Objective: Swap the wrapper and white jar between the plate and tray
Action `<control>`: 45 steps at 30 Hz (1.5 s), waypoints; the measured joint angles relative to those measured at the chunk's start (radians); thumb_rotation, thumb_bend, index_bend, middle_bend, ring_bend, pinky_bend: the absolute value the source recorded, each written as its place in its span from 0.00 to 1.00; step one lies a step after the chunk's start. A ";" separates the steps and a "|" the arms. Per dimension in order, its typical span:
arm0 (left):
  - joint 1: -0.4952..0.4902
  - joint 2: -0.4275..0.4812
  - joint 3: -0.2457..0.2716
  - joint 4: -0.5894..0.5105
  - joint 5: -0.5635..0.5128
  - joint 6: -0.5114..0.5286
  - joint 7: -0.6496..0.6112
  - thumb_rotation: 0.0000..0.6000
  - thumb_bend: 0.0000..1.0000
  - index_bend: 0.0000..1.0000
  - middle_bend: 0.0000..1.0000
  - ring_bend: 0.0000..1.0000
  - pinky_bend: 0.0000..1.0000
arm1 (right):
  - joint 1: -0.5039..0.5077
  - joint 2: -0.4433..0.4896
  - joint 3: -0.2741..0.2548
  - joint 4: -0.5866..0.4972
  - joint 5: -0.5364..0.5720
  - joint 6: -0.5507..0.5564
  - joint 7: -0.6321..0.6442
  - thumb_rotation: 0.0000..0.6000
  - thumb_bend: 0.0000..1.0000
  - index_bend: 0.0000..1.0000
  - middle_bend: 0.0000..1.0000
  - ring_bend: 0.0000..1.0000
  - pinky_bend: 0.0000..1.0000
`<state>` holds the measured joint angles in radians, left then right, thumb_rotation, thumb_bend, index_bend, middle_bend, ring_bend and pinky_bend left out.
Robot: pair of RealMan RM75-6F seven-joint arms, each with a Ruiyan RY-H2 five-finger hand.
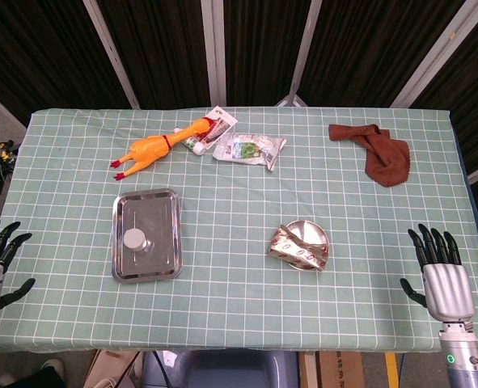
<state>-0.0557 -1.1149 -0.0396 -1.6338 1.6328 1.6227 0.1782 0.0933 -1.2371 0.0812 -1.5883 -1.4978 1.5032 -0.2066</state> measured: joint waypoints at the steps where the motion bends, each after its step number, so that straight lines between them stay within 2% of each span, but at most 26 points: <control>1: -0.001 -0.001 0.000 0.000 0.000 -0.001 0.000 1.00 0.26 0.22 0.11 0.02 0.23 | 0.000 0.000 0.000 -0.001 0.000 0.001 0.000 1.00 0.25 0.09 0.06 0.00 0.00; 12: 0.003 0.002 0.005 -0.003 0.010 0.008 0.004 1.00 0.26 0.22 0.11 0.02 0.23 | -0.003 0.002 -0.002 -0.014 -0.009 0.008 0.014 1.00 0.25 0.09 0.06 0.00 0.00; 20: 0.005 -0.002 -0.004 0.007 0.007 0.019 -0.014 1.00 0.26 0.22 0.11 0.02 0.23 | 0.002 0.010 -0.016 -0.033 -0.002 -0.030 0.050 1.00 0.23 0.09 0.06 0.00 0.00; 31: 0.002 -0.007 0.000 0.001 0.006 0.007 -0.008 1.00 0.26 0.22 0.11 0.02 0.23 | 0.013 0.025 -0.039 -0.120 -0.020 -0.071 0.094 1.00 0.21 0.09 0.06 0.00 0.00; 38: -0.002 -0.012 -0.003 0.009 0.002 0.002 -0.009 1.00 0.26 0.22 0.11 0.02 0.24 | 0.080 0.037 -0.018 -0.225 0.032 -0.186 -0.019 1.00 0.21 0.09 0.06 0.00 0.00; 45: -0.002 -0.010 -0.007 0.011 -0.005 0.003 -0.018 1.00 0.26 0.22 0.11 0.02 0.24 | 0.172 0.015 0.036 -0.362 0.215 -0.297 -0.191 1.00 0.21 0.09 0.06 0.00 0.00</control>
<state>-0.0580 -1.1250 -0.0466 -1.6227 1.6274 1.6256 0.1603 0.2654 -1.2223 0.1170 -1.9502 -1.2831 1.2064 -0.3975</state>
